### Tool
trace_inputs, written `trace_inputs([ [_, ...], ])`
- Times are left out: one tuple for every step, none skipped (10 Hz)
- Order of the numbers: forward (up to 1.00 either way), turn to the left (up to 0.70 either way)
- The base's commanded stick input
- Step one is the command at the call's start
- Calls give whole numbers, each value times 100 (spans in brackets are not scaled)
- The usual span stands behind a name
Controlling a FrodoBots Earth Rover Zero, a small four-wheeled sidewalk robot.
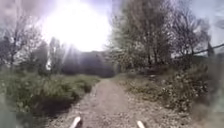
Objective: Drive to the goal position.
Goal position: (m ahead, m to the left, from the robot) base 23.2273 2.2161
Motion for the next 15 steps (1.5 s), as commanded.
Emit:
trace_inputs([
  [70, 0],
  [70, 0],
  [70, 0],
  [70, -6],
  [70, -15],
  [70, -35],
  [70, -25],
  [70, 0],
  [70, 0],
  [70, 0],
  [70, 0],
  [70, 0],
  [70, 0],
  [70, 0],
  [70, 0],
])
